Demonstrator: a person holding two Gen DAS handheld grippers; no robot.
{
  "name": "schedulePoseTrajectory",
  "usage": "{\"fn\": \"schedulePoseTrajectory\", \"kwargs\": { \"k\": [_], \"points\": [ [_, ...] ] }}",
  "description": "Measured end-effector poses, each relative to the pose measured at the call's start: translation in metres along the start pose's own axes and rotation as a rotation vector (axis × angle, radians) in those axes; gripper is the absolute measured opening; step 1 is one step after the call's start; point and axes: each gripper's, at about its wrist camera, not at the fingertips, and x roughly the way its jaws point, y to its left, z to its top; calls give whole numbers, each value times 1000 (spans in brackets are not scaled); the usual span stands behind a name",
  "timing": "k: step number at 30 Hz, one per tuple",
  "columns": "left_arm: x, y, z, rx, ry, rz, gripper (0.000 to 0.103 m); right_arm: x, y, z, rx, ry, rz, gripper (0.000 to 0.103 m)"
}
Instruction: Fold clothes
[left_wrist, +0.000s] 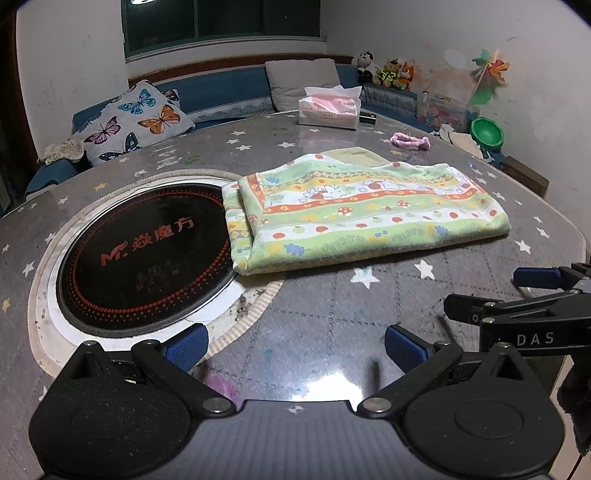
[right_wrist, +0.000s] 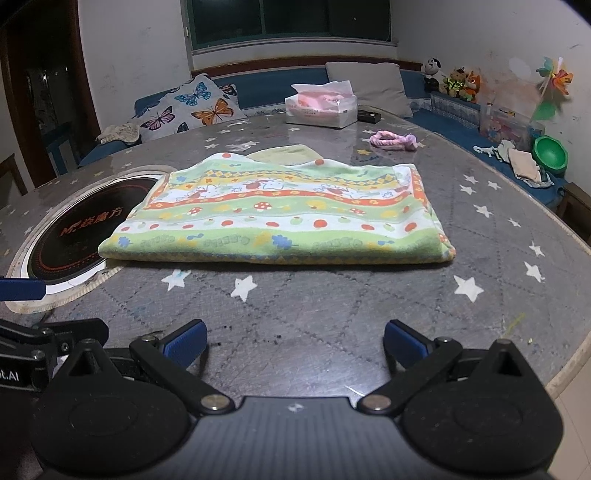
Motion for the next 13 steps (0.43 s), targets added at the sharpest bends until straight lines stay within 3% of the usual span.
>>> {"fn": "schedulePoseTrajectory", "kwargs": {
  "k": [13],
  "points": [
    [-6, -2, -7, 5, -4, -7, 103, -5, 1, -4, 3, -5, 1, 103]
  ]
}}
